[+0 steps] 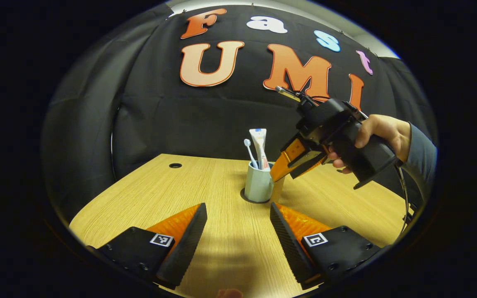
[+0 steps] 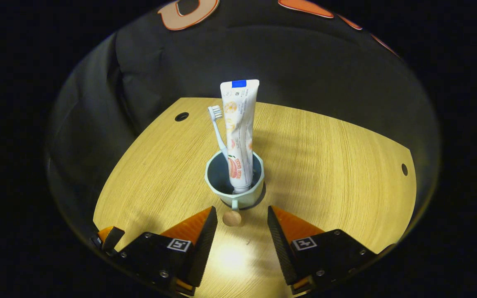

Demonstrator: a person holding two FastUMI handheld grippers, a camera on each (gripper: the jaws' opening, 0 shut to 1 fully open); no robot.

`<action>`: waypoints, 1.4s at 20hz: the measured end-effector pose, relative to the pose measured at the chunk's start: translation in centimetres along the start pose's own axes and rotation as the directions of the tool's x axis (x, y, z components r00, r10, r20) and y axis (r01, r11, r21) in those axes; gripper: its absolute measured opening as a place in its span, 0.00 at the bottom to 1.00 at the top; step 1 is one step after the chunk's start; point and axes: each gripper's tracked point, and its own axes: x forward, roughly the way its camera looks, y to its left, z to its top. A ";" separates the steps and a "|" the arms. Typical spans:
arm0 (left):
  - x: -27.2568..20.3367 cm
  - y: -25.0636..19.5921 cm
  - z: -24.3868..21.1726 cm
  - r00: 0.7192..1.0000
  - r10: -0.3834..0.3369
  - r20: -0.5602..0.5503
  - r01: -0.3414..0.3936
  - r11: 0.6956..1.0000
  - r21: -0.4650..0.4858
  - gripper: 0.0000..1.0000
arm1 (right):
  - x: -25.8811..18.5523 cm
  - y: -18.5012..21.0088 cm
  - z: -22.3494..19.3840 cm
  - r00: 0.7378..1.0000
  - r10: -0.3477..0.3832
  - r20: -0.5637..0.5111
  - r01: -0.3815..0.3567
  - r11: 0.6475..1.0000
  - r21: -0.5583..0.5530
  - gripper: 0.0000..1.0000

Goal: Put the toothbrush and toothpaste on the desktop into the cup, then pick up the cup and place it on the coaster on the desktop.

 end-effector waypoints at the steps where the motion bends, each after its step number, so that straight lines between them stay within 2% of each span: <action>1: -0.1 -0.1 0.2 1.000 -0.001 0.006 0.001 1.000 0.007 0.98 | -0.5 -0.3 0.0 1.000 -0.003 0.021 0.003 1.000 -0.009 0.80; 5: -0.3 -1.2 1.1 1.000 -0.016 0.023 0.015 0.999 0.036 0.98 | -3.0 -1.9 0.2 0.992 -0.009 0.125 0.009 1.000 0.002 0.87; 6: -0.3 -1.4 1.3 0.999 -0.017 0.030 0.016 0.999 0.042 0.98 | -3.8 -2.5 0.3 0.987 -0.013 0.161 0.011 1.000 0.013 0.82; 7: -0.4 -1.6 1.5 0.999 -0.022 0.037 0.020 0.999 0.047 0.98 | -4.6 -2.9 0.5 0.981 -0.018 0.193 0.013 1.000 0.024 0.87; 12: -0.7 -2.5 2.5 0.997 -0.033 0.070 0.028 0.997 0.071 0.98 | -8.6 -5.3 0.9 0.927 -0.053 0.372 0.033 0.998 0.059 0.87; 15: -0.7 -2.9 3.4 0.995 -0.033 0.099 0.025 0.996 0.088 0.98 | -10.6 -6.1 -0.1 0.897 -0.066 0.437 0.047 0.997 0.054 0.87; 21: -1.1 -3.6 5.3 0.987 -0.031 0.159 0.013 0.994 0.110 0.98 | -13.5 -8.1 -1.9 0.823 -0.140 0.551 0.153 0.988 0.023 0.87; 28: -1.4 -3.7 7.1 0.971 -0.019 0.238 -0.007 0.994 0.108 0.98 | -16.8 -9.2 -3.1 0.685 -0.203 0.699 0.235 0.971 0.051 0.88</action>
